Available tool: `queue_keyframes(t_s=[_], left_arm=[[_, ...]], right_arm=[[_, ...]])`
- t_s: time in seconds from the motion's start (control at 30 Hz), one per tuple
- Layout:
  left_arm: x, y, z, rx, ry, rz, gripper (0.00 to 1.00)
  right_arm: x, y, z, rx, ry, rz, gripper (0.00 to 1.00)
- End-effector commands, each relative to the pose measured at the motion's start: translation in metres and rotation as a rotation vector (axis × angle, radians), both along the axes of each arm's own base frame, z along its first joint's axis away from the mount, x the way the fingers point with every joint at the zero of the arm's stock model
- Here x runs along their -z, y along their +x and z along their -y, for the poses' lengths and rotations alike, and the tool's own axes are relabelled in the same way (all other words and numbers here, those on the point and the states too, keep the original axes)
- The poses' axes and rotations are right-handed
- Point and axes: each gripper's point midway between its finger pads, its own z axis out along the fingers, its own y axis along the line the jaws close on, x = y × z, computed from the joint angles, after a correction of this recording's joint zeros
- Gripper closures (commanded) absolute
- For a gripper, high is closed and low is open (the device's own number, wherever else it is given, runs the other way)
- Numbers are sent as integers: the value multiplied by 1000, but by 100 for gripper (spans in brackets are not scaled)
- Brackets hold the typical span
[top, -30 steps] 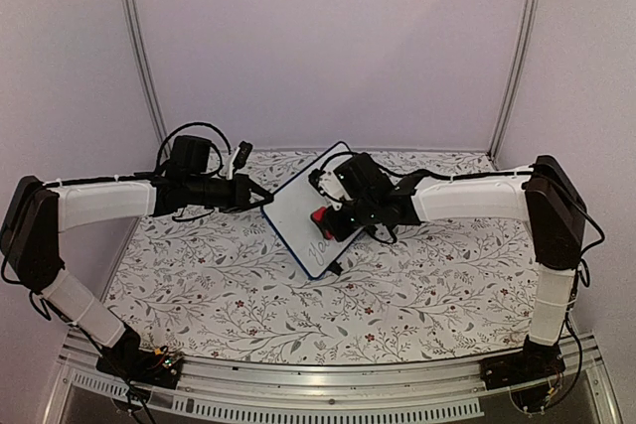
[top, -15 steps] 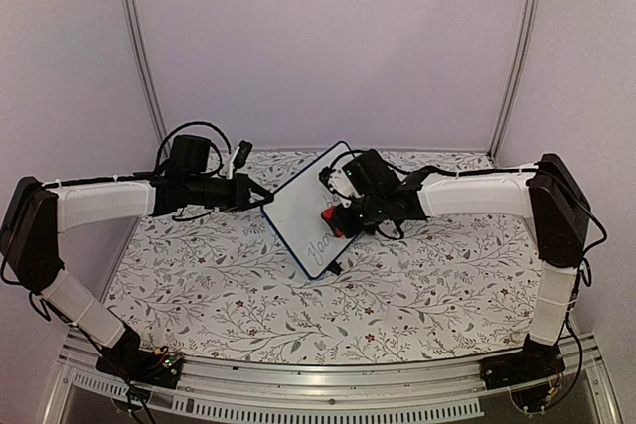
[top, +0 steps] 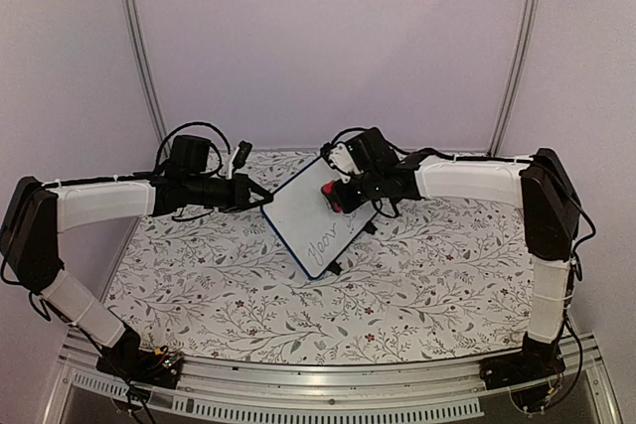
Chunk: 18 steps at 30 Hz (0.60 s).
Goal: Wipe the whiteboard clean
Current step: Erase the whiteboard at the center of the board.
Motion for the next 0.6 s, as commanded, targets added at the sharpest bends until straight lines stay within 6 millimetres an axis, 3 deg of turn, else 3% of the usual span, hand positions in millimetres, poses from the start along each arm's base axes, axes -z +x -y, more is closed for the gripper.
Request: queue_keyframes(t_s=[0.0,0.17,0.3,0.57], left_arm=[[-18,-3,4,33,-41,49,95],[-18,-4,4,35,-46,48,95],[-18,-4,5,39,-49,45,95],[-19,-4,5,37,-50,49,95]], right_arm=[[32,-15,8,-26,-40,-65,96],[56,-34,27,0,-51,-116,96],[62,-44,38,18,-44,-130,96],[37,-32,20,-2,-3,-99,95]])
